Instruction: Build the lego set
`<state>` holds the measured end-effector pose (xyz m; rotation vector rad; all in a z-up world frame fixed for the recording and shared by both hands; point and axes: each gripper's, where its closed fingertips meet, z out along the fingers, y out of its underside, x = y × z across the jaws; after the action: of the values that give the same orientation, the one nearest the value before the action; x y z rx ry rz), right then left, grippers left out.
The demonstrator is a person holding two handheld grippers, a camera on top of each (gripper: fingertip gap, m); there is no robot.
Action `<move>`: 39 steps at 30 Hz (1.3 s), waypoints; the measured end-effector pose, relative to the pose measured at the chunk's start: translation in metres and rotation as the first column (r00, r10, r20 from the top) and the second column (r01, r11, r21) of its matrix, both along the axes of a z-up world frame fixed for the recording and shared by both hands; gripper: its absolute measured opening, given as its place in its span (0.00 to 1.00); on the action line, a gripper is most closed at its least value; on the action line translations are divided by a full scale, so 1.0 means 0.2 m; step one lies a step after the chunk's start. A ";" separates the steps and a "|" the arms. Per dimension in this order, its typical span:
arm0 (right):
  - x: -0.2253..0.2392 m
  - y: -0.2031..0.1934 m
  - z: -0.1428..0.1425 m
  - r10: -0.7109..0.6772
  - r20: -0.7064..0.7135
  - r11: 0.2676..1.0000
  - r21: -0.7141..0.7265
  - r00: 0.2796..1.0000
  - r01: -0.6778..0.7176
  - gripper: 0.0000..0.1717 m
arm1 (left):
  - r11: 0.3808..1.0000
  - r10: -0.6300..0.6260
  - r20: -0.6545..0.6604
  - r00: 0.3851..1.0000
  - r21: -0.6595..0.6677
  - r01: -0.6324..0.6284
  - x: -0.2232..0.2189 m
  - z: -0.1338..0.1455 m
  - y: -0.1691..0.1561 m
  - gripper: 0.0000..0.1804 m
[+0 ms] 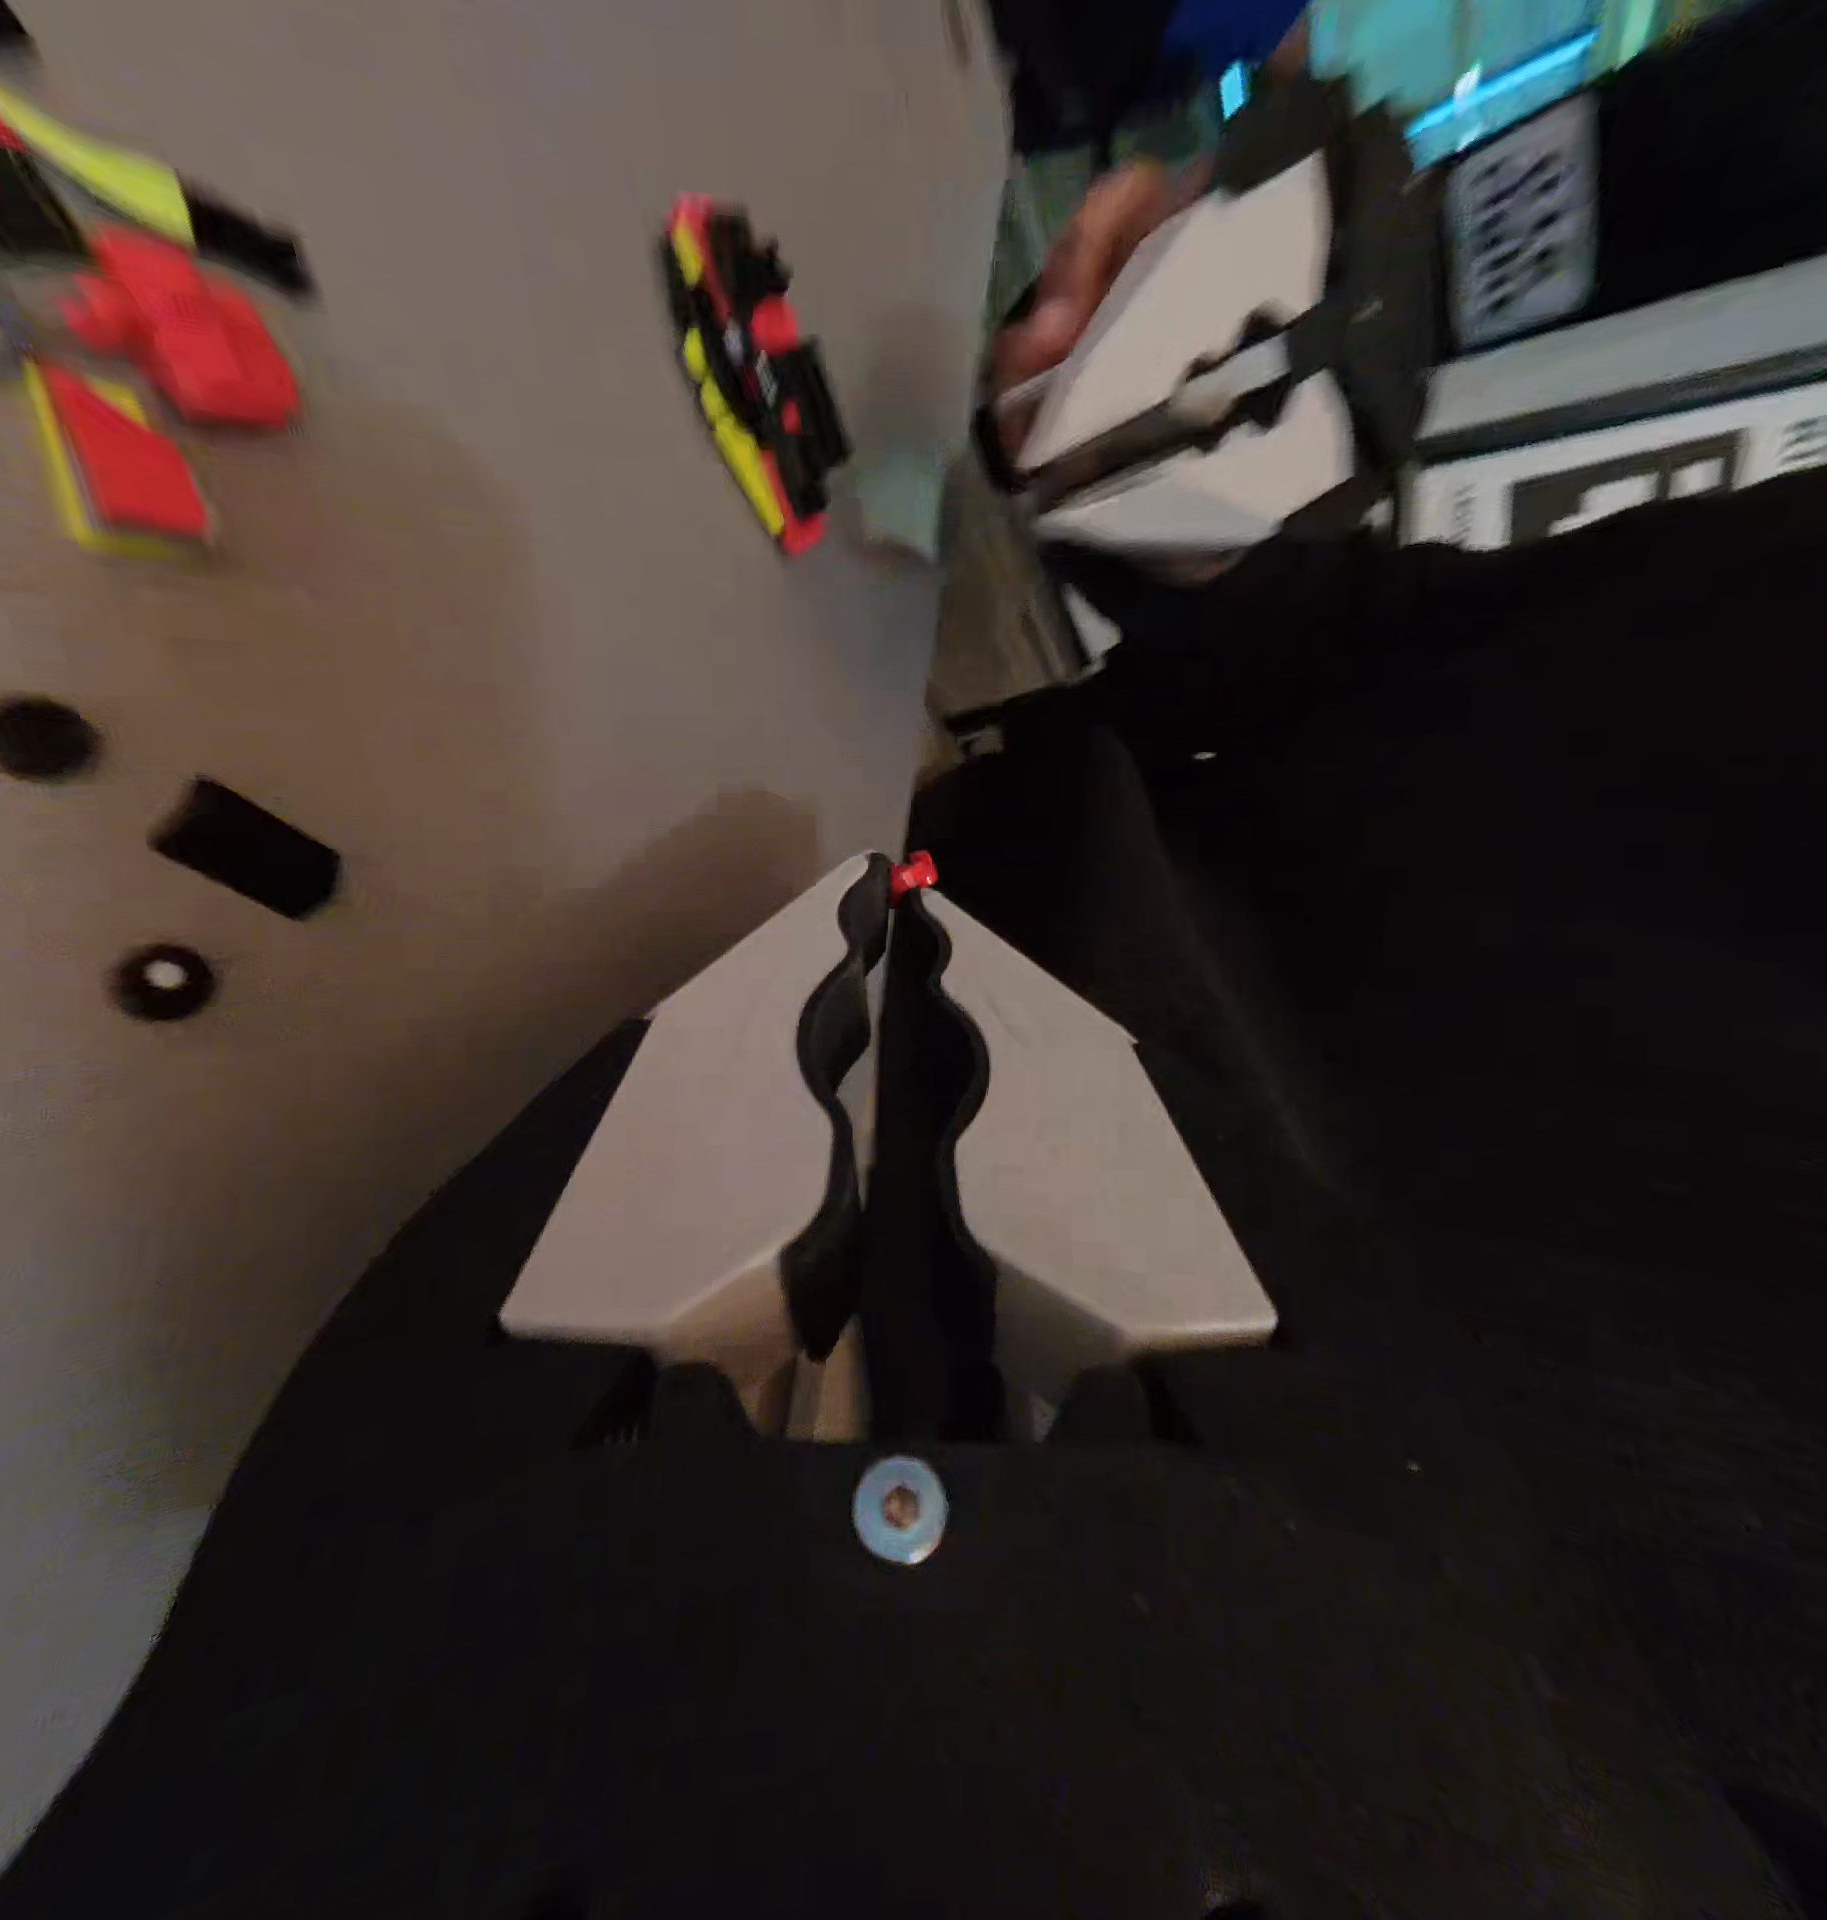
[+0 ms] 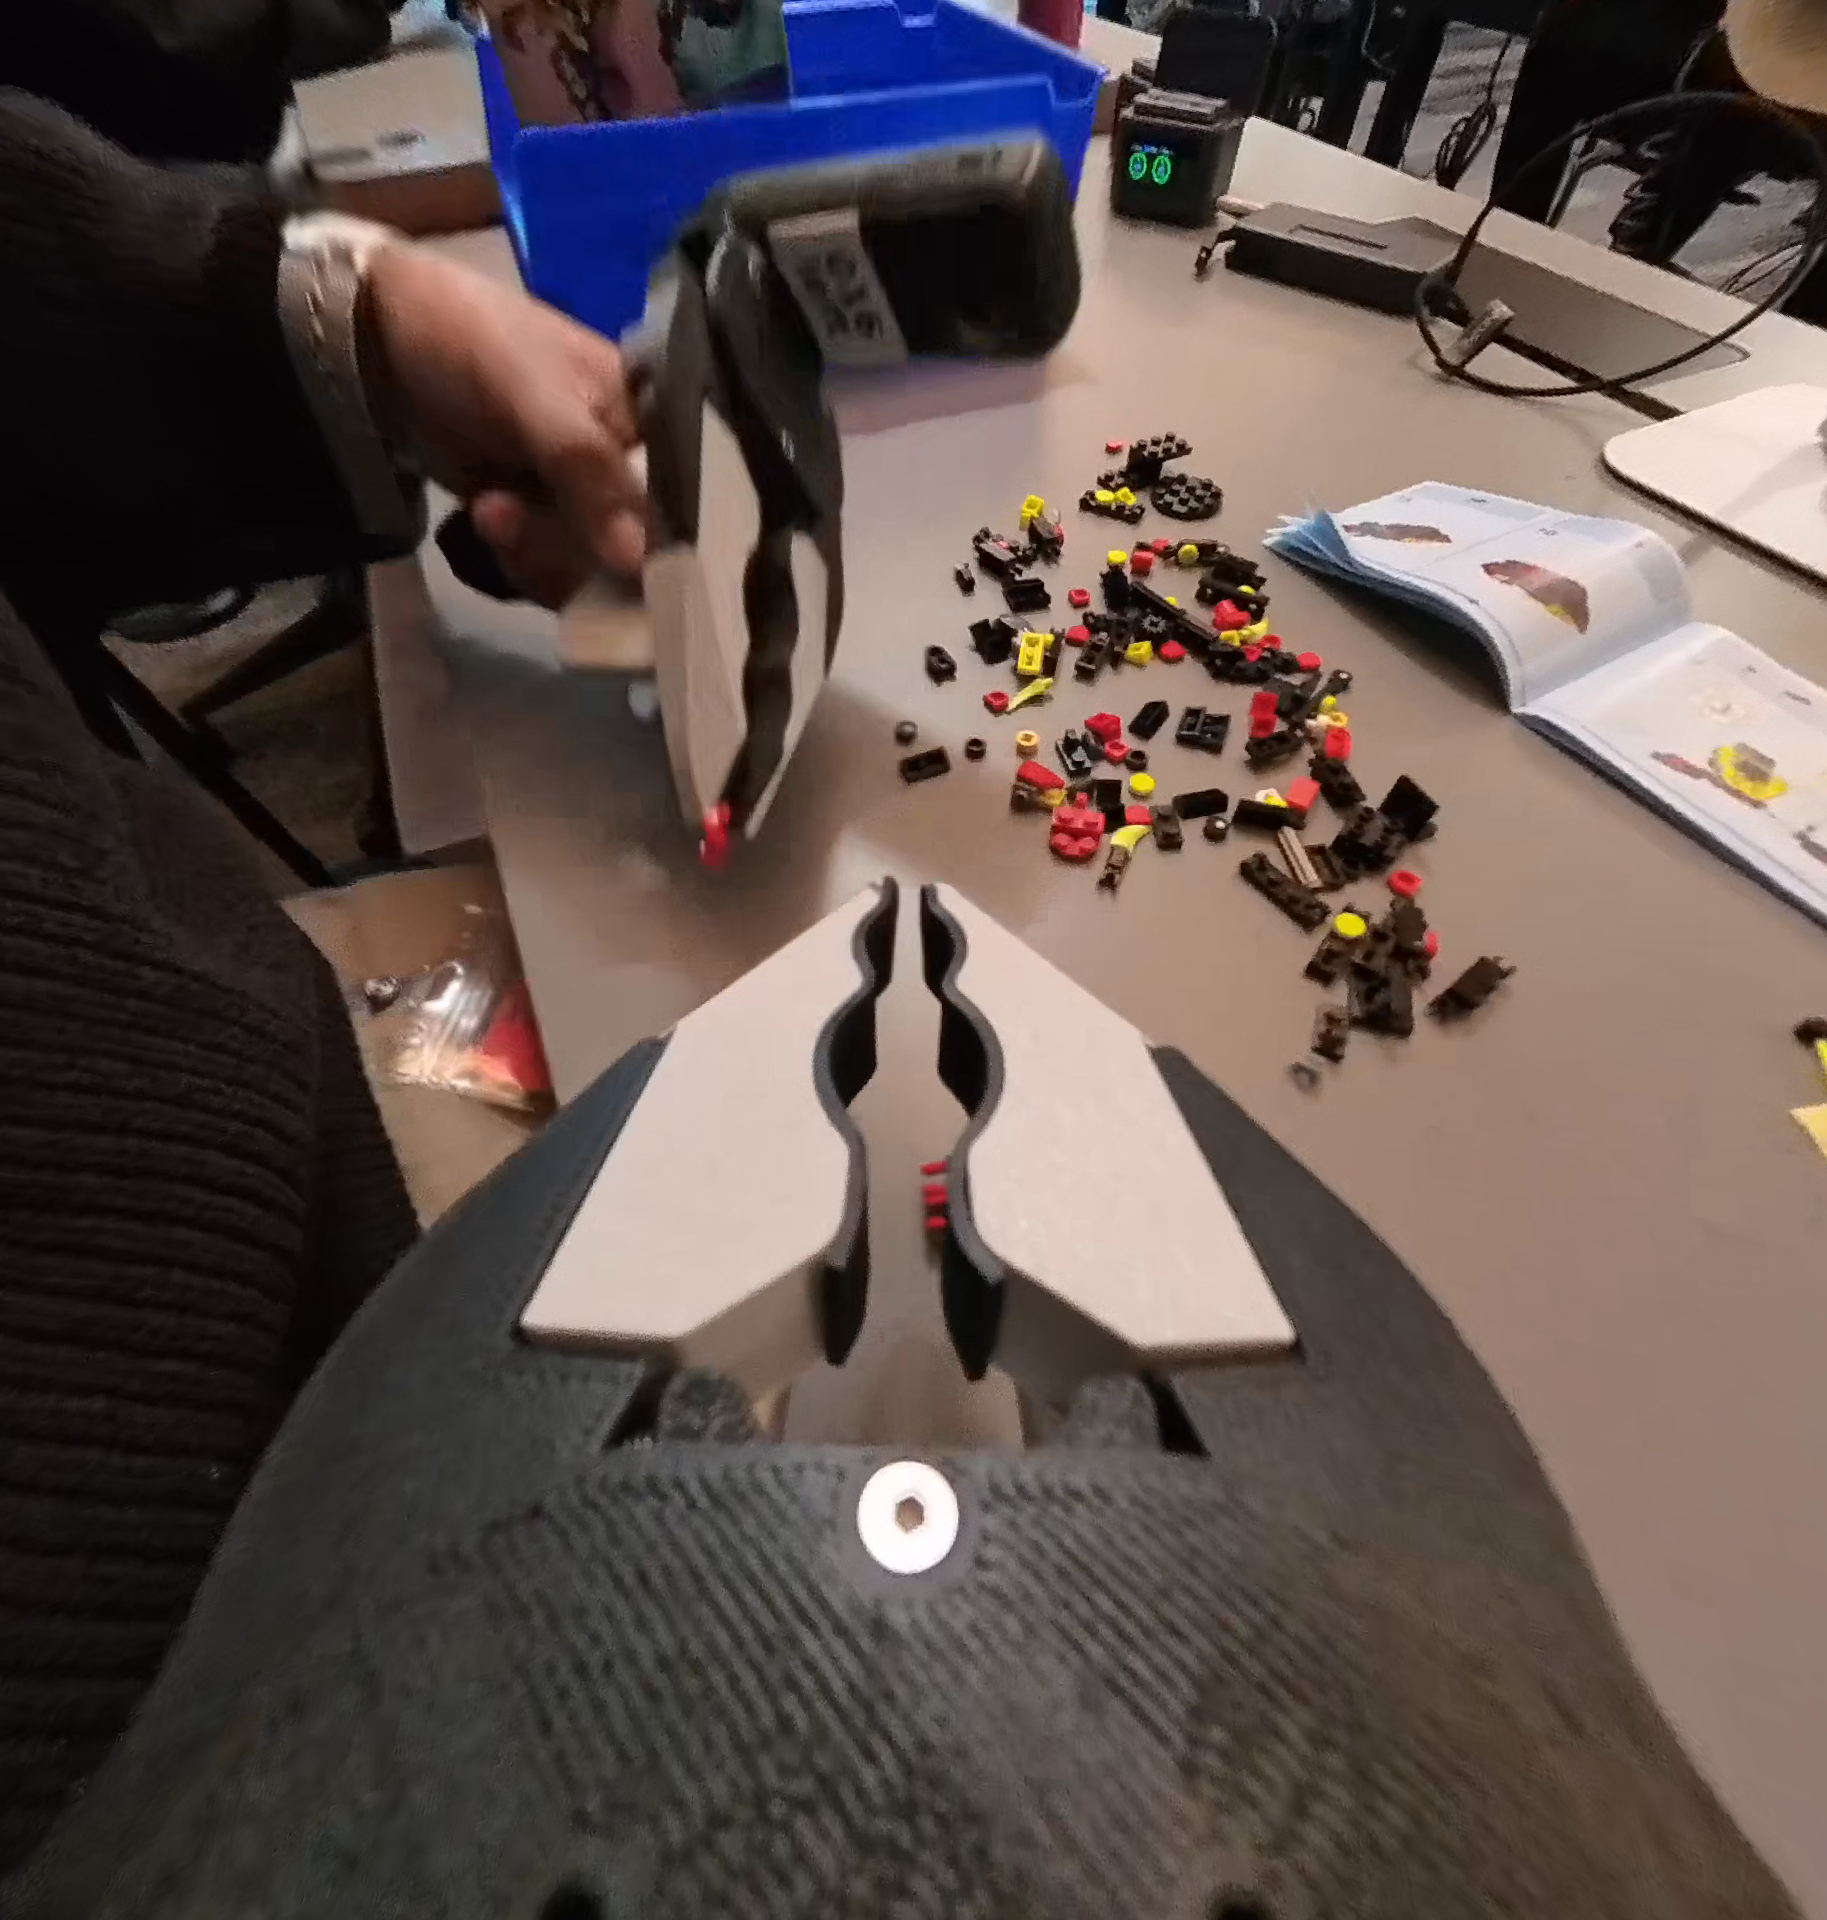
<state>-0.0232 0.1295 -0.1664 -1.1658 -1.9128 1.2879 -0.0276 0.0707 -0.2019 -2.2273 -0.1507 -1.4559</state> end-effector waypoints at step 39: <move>0.81 -0.67 -0.14 -0.198 0.033 0.980 0.034 0.980 0.197 0.09 | 0.597 0.743 -0.551 0.381 0.288 -0.749 -0.33 -0.01 -1.19 0.12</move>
<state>0.1396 -0.0038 -0.1945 -1.3351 -1.7842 1.1348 -0.0945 -0.1681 -0.2046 -2.0428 -0.8291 -0.1679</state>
